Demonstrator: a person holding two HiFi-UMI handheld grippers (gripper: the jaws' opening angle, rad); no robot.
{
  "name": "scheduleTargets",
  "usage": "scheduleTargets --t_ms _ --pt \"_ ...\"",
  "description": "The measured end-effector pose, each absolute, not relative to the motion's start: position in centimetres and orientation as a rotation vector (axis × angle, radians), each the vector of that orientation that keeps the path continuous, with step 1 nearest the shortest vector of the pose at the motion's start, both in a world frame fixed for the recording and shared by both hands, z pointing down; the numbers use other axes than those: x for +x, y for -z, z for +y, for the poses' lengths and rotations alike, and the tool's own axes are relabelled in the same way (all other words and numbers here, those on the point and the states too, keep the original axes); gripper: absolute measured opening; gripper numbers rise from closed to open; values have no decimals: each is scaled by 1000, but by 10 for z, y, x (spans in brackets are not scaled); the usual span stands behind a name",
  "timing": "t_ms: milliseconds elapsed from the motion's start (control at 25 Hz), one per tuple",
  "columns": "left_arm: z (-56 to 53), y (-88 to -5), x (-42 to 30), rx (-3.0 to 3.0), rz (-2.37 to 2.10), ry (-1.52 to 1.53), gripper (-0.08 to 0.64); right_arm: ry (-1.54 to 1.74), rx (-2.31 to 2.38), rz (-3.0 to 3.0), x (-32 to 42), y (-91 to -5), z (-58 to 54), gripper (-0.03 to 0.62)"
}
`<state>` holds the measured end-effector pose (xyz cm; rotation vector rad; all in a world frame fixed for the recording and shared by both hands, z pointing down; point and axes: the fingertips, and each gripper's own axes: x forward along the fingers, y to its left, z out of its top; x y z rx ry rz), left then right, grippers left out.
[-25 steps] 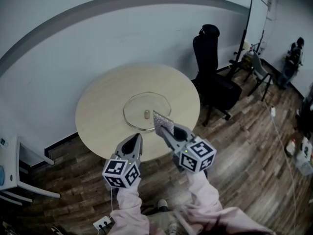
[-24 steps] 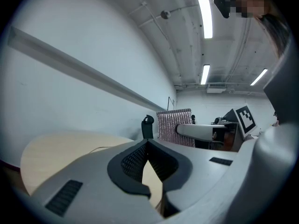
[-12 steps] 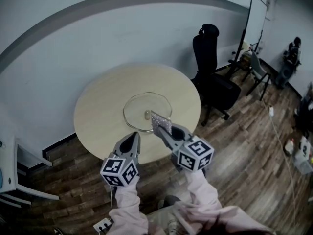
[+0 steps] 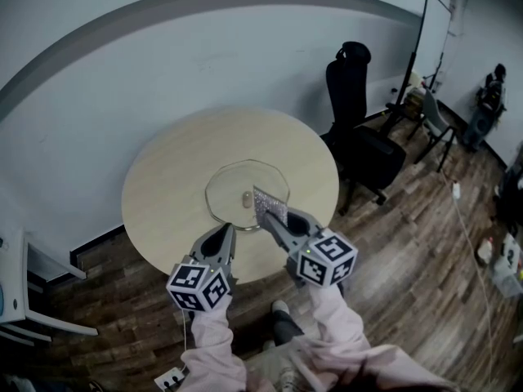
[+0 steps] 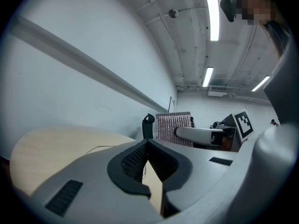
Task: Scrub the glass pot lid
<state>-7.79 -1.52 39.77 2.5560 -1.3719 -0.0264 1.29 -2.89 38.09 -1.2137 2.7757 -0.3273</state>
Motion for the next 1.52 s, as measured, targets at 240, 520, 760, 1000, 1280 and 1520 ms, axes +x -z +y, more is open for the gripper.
scheduleTargets --t_ms 240,520,760,1000,1280,1520 --pt "-52 -395 -80 2545 -1391 18 -3 332 -1198 2783 14 -378 -70 75" --pt "-85 -402 -81 2516 -1415 13 -3 350 -1174 2804 16 -383 -109 75" --pt "-109 -404 -90 2479 -1452 28 -3 376 -1126 2841 8 -387 -136 74" --pt "-126 -405 -91 2465 -1469 20 -3 396 -1065 2876 0 -387 -157 75" --pt "-142 -409 -88 2441 -1479 13 -3 421 -1004 2916 -6 -390 -179 75" --pt "-157 -416 -92 2393 -1468 -4 -3 451 -950 2953 -14 -397 -197 75"
